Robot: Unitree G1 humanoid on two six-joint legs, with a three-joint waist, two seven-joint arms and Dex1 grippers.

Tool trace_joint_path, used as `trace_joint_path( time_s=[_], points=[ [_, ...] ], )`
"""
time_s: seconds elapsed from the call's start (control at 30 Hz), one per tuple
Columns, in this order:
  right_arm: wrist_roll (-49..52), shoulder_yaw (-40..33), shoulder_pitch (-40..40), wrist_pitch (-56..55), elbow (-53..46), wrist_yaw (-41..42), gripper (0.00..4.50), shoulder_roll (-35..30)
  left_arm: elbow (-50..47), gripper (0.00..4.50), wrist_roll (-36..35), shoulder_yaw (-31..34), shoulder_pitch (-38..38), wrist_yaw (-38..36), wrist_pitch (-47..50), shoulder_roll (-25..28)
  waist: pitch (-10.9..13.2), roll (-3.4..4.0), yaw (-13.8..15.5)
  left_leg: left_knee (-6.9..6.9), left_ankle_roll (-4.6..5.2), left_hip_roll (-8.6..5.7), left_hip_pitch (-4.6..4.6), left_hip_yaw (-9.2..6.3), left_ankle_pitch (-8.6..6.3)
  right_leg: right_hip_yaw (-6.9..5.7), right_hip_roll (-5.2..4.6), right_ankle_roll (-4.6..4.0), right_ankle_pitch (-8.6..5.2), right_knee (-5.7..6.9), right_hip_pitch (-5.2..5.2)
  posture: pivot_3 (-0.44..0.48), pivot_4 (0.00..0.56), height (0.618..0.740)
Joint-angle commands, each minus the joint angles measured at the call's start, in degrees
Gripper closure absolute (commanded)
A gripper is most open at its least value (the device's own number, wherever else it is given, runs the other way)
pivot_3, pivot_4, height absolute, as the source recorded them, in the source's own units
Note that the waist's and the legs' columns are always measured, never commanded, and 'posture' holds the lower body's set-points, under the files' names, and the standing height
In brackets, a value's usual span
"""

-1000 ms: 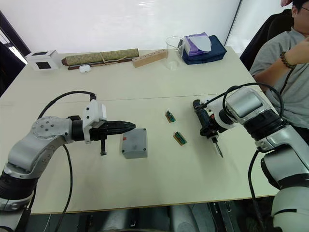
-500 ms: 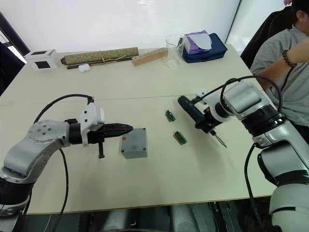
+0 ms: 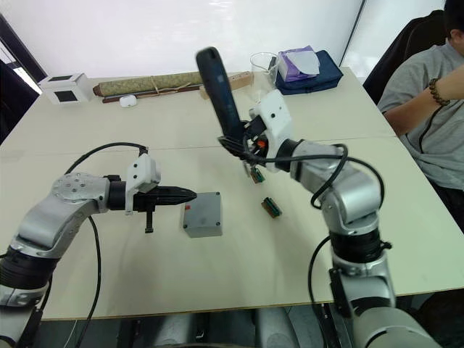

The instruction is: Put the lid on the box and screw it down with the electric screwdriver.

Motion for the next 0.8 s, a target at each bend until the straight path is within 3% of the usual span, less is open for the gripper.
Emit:
trace_joint_path(
  time_s=[0.03, 0.37, 0.8],
  points=[
    [1.3, -1.1, 2.2, -8.1, -4.4, -0.9, 2.45, 3.1, 1.1, 4.50, 0.9, -0.9, -1.1, -0.8, -0.9, -0.9, 0.0, 0.00, 0.0, 0.00, 0.00, 0.00, 0.00, -0.02, 0.00, -0.02, 0.01, 0.00, 0.00, 0.00, 0.01, 0.000, 0.150, 0.736],
    [-3.4, 5.2, 10.4, -22.6, 1.1, -1.6, 2.45, 8.5, 4.7, 4.50, 5.4, -3.5, -0.5, -2.0, -3.3, -1.0, 0.0, 0.00, -0.1, 0.00, 0.00, 0.01, 0.06, 0.01, 0.00, 0.01, 0.04, -0.01, 0.00, 0.03, 0.02, 0.000, 0.150, 0.736],
    [-3.7, 8.5, 14.8, -24.4, -0.2, -2.4, 2.45, 9.8, 4.9, 4.50, 6.1, -3.4, -0.3, -2.7, -3.2, -0.8, 0.0, 0.00, 0.0, 0.00, -0.01, 0.01, 0.09, -0.01, 0.01, 0.00, 0.03, -0.01, 0.00, 0.03, 0.06, 0.000, 0.150, 0.736]
  ],
)
